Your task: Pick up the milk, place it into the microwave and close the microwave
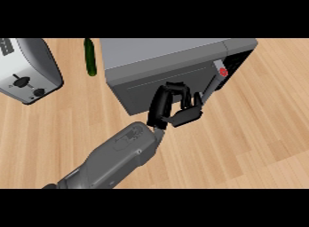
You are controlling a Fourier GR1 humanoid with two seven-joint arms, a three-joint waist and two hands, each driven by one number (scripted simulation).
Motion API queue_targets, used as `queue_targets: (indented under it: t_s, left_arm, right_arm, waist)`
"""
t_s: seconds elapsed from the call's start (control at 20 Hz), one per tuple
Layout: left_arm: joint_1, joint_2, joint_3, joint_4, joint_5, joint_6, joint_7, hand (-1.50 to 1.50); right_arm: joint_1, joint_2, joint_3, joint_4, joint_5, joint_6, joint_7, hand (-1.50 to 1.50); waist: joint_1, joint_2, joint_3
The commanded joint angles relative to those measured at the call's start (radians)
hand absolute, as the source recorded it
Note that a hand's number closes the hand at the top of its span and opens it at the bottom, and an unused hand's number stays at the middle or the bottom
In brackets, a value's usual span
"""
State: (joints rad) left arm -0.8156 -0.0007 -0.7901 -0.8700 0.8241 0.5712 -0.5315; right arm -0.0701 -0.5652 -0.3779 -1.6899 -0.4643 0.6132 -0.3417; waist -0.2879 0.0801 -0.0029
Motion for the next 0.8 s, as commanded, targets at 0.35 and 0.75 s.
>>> queue_targets:
  t_s: [0.35, 0.75]
  left_arm:
    - [-0.115, 0.001, 0.06, 0.09, 0.068, -0.014, -0.049, 1.5]
    - [-0.108, 0.001, 0.028, 0.111, 0.095, -0.007, -0.095, 1.5]
  right_arm:
    - [-0.053, -0.057, -0.033, 0.048, -0.018, 0.002, 0.023, -1.5]
    - [-0.095, -0.127, -0.07, 0.082, -0.011, 0.02, 0.023, -1.5]
  waist:
    - [-0.005, 0.018, 0.001]
    - [-0.008, 0.021, 0.001]
